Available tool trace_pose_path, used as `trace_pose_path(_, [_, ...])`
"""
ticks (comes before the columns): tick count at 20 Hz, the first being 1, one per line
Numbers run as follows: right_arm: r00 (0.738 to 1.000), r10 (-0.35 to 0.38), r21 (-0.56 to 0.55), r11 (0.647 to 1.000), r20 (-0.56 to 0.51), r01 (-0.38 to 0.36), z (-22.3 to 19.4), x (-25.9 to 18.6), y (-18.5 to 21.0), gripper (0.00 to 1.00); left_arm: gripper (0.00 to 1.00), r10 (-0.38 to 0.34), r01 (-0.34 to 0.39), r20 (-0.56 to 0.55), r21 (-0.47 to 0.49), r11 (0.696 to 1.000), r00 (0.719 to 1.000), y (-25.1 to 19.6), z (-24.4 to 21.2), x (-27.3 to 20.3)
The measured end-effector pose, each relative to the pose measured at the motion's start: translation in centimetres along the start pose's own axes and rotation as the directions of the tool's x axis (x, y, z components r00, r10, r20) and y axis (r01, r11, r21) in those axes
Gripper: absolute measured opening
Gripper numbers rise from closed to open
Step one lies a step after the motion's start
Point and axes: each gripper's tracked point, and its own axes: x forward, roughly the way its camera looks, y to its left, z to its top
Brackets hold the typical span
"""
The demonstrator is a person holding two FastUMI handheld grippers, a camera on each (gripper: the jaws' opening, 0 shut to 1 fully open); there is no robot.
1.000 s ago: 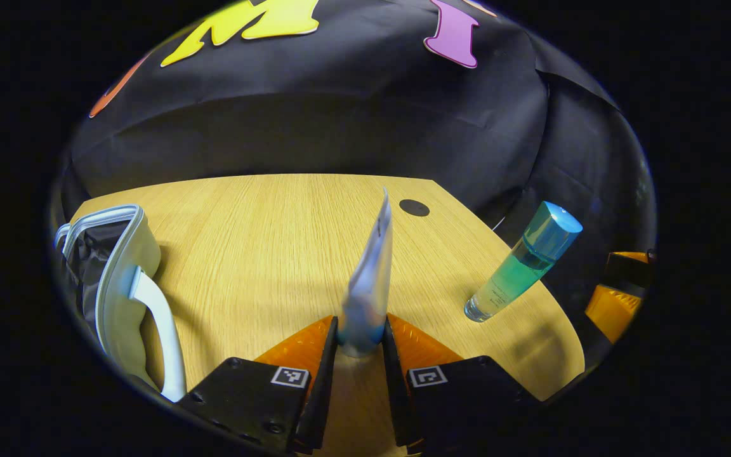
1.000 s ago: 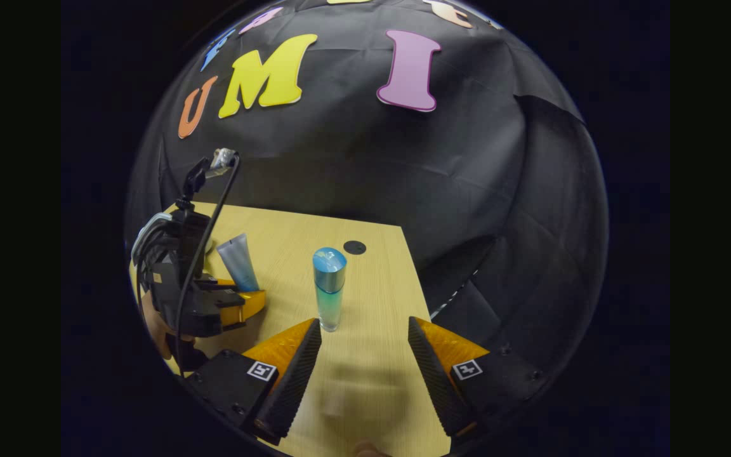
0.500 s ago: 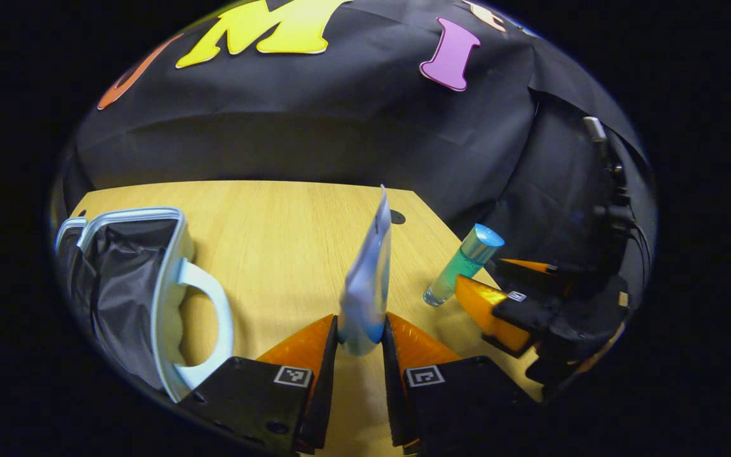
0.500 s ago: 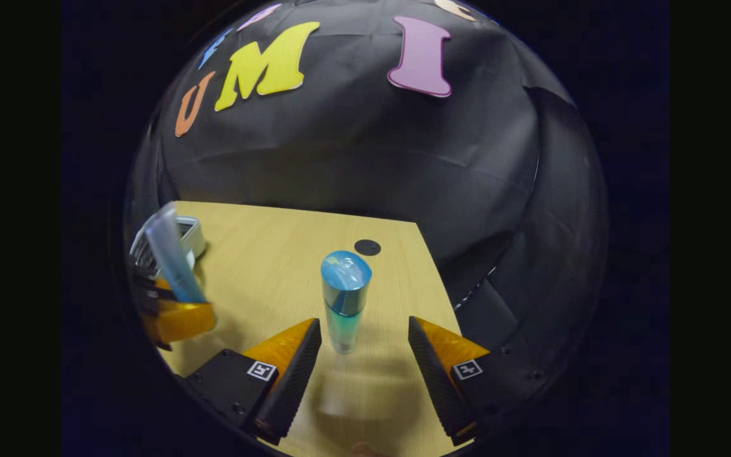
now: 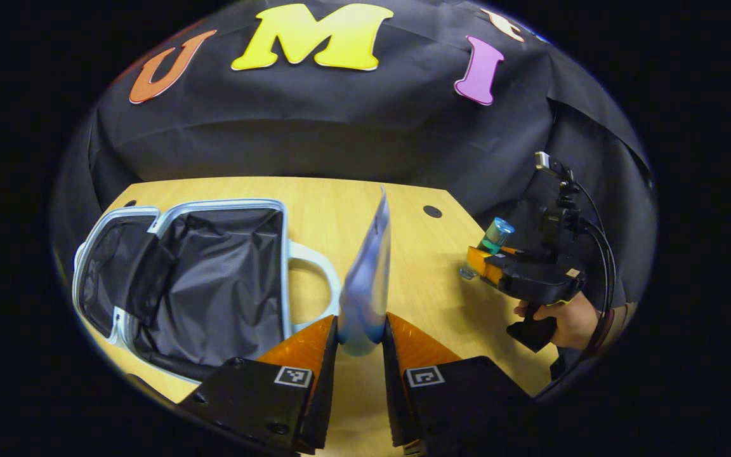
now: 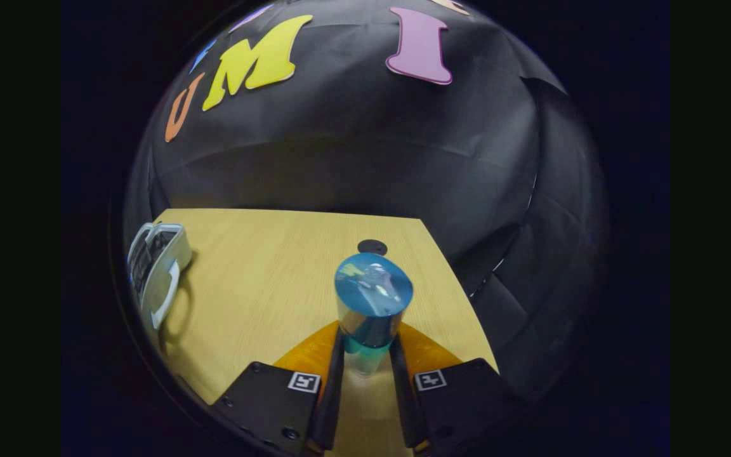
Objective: First open the suitcase, pack the skin care products into it, and then close the suitcase.
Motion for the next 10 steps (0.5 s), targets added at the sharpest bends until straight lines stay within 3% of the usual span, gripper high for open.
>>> trace_pose_path(4, [1.000, 0.007, -0.037, 0.999, -0.025, -0.007, -0.1, -3.3, 1.6, 0.35, 0.40, 0.071, -0.072, -0.014, -0.020, 0.997, 0.997, 5.7, 0.8, -1.8])
trace_pose_path(10, [0.999, 0.050, -0.031, 0.998, -0.021, -0.050, 1.9, -13.0, 7.1, 0.35, 0.40, 0.146, -0.148, -0.091, -0.010, 0.989, 0.985, 15.1, 0.3, -3.5])
